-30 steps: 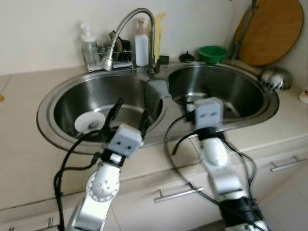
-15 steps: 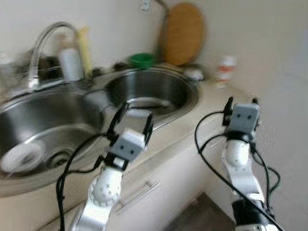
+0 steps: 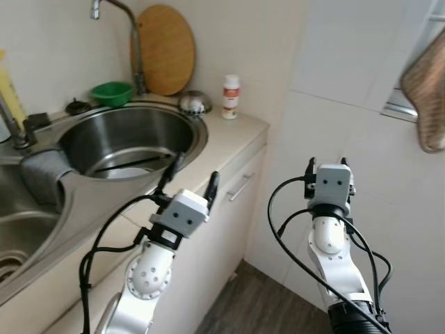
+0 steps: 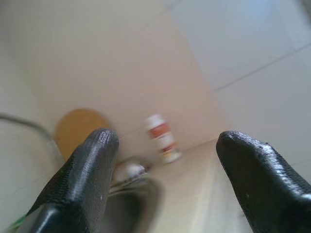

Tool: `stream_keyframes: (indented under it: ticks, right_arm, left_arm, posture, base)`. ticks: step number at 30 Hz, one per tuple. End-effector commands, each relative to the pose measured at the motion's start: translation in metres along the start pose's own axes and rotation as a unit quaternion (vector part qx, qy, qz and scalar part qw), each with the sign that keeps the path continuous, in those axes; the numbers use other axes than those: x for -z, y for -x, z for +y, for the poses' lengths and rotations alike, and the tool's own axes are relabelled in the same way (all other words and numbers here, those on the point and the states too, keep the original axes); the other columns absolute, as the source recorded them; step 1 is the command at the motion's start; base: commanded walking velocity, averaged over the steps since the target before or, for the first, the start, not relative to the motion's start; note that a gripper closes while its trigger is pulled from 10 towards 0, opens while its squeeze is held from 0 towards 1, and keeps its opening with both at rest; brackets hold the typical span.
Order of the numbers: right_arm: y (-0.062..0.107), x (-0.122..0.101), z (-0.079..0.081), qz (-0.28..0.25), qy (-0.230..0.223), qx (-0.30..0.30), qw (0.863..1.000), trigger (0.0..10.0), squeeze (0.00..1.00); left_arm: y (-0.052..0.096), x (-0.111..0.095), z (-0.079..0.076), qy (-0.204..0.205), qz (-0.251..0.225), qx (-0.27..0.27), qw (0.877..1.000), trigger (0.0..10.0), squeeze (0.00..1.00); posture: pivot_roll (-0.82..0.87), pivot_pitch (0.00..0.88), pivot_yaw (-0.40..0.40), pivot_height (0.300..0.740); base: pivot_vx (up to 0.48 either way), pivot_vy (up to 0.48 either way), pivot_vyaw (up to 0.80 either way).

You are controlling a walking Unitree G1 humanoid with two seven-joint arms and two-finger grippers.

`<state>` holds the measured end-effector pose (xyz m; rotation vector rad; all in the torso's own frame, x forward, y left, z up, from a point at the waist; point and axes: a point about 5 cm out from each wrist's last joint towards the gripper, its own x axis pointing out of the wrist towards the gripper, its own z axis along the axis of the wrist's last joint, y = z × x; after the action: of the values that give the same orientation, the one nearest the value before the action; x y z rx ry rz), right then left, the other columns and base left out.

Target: Kitchen organization

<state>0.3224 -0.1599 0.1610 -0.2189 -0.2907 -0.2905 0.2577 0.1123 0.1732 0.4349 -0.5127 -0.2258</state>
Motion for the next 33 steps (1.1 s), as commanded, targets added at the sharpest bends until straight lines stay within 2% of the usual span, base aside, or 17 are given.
stream_keyframes:
  ticks: [1, 5, 6, 7, 8, 9, 11, 13, 14, 16, 17, 19, 22, 24, 28, 31, 33]
  right_arm:
    - [0.004, 0.014, -0.013, 0.028, 0.013, 0.014, 0.999, 10.0, 0.0]
    - [0.009, 0.021, -0.011, 0.044, 0.02, -0.005, 0.999, 10.0, 0.0]
    - [0.01, 0.023, -0.009, 0.05, 0.022, -0.016, 0.998, 10.0, 0.0]
    - [0.014, 0.029, -0.003, 0.064, 0.031, -0.046, 0.996, 10.0, 0.0]
    - [0.014, 0.029, -0.003, 0.064, 0.031, -0.046, 0.996, 10.0, 0.0]
    - [0.02, 0.04, 0.008, 0.092, 0.058, -0.096, 0.989, 10.0, 0.0]
    - [0.031, 0.058, 0.015, 0.136, 0.091, -0.148, 0.975, 10.0, 0.0]
    - [0.039, 0.07, 0.015, 0.166, 0.11, -0.171, 0.965, 10.0, 0.0]
    - [0.055, 0.087, 0.023, 0.2, 0.161, -0.243, 0.935, 10.0, 0.0]
    - [0.071, 0.1, 0.021, 0.221, 0.187, -0.276, 0.917, 10.0, 0.0]
    - [0.071, 0.1, 0.021, 0.221, 0.187, -0.276, 0.917, 10.0, 0.0]
    - [0.085, 0.109, 0.014, 0.245, 0.175, -0.294, 0.907, 10.0, 0.0]
    - [0.089, 0.112, 0.013, 0.252, 0.176, -0.303, 0.902, 10.0, 0.0]
    - [0.095, 0.114, 0.01, 0.261, 0.183, -0.322, 0.891, 10.0, 0.0]
    - [0.106, 0.121, 0.002, 0.25, 0.211, -0.339, 0.882, 10.0, 0.0]
    - [0.106, 0.12, 0.0, 0.238, 0.221, -0.333, 0.885, 10.0, 0.0]
    - [0.106, 0.118, 0.001, 0.228, 0.221, -0.331, 0.889, 10.0, 0.0]
  left_arm:
    - [0.002, 0.002, -0.009, 0.014, 0.008, 0.017, 1.0, 10.0, 0.0]
    - [0.011, 0.015, -0.019, 0.031, 0.043, 0.047, 0.997, 10.0, 0.0]
    - [0.014, 0.02, -0.022, 0.036, 0.054, 0.056, 0.996, 10.0, 0.0]
    - [0.022, 0.031, -0.03, 0.052, 0.088, 0.074, 0.992, 10.0, 0.0]
    - [0.022, 0.031, -0.03, 0.052, 0.088, 0.074, 0.992, 10.0, 0.0]
    - [0.033, 0.049, -0.036, 0.058, 0.145, 0.092, 0.983, 10.0, 0.0]
    - [0.05, 0.07, -0.044, 0.069, 0.217, 0.11, 0.968, 10.0, 0.0]
    - [0.061, 0.08, -0.049, 0.086, 0.255, 0.116, 0.956, 10.0, 0.0]
    - [0.075, 0.094, -0.052, 0.081, 0.308, 0.12, 0.94, 10.0, 0.0]
    - [0.089, 0.104, -0.052, 0.064, 0.345, 0.119, 0.929, 10.0, 0.0]
    - [0.089, 0.104, -0.052, 0.064, 0.345, 0.119, 0.929, 10.0, 0.0]
    - [0.099, 0.111, -0.049, 0.075, 0.384, 0.096, 0.915, 10.0, 0.0]
    - [0.101, 0.112, -0.048, 0.076, 0.392, 0.091, 0.912, 10.0, 0.0]
    - [0.106, 0.114, -0.048, 0.078, 0.409, 0.09, 0.905, 10.0, 0.0]
    - [0.12, 0.116, -0.052, 0.086, 0.42, 0.101, 0.898, 10.0, 0.0]
    - [0.123, 0.121, -0.052, 0.084, 0.434, 0.101, 0.891, 10.0, 0.0]
    - [0.118, 0.121, -0.053, 0.069, 0.428, 0.109, 0.895, 10.0, 0.0]
  posture:
    - [-0.02, 0.0, 0.004, 0.74]
    - [-0.02, 0.0, 0.004, 0.74]
    - [-0.02, 0.0, 0.006, 0.74]
    - [-0.02, 0.0, 0.008, 0.74]
    - [-0.02, 0.0, 0.008, 0.74]
    - [-0.03, 0.0, 0.009, 0.74]
    - [-0.03, 0.0, 0.01, 0.74]
    - [-0.03, 0.0, 0.008, 0.74]
    - [-0.03, 0.0, 0.009, 0.74]
    - [-0.03, 0.0, 0.007, 0.74]
    - [-0.03, 0.0, 0.007, 0.74]
    - [-0.03, 0.0, 0.006, 0.74]
    - [-0.03, 0.0, 0.006, 0.74]
    - [-0.03, 0.0, 0.006, 0.74]
    - [-0.03, 0.0, 0.009, 0.74]
    - [-0.04, 0.0, 0.009, 0.74]
    - [-0.04, 0.0, 0.011, 0.74]
  base:
    - [0.0, 0.0, -0.8]
    - [0.0, 0.0, -0.8]
    - [0.0, 0.0, -0.8]
    - [0.0, 0.0, -0.8]
    - [0.0, 0.0, -0.8]
    - [0.0, 0.0, -0.79]
    - [0.0, 0.0, -0.39]
    - [0.0, 0.0, 0.0]
    - [0.0, 0.0, 0.0]
    - [0.0, 0.0, 0.0]
    - [0.0, 0.0, 0.0]
    - [0.0, 0.0, 0.0]
    - [0.0, 0.0, 0.0]
    - [0.0, 0.0, 0.0]
    - [0.0, 0.0, 0.0]
    - [0.0, 0.0, 0.0]
    - [0.0, 0.0, 0.0]
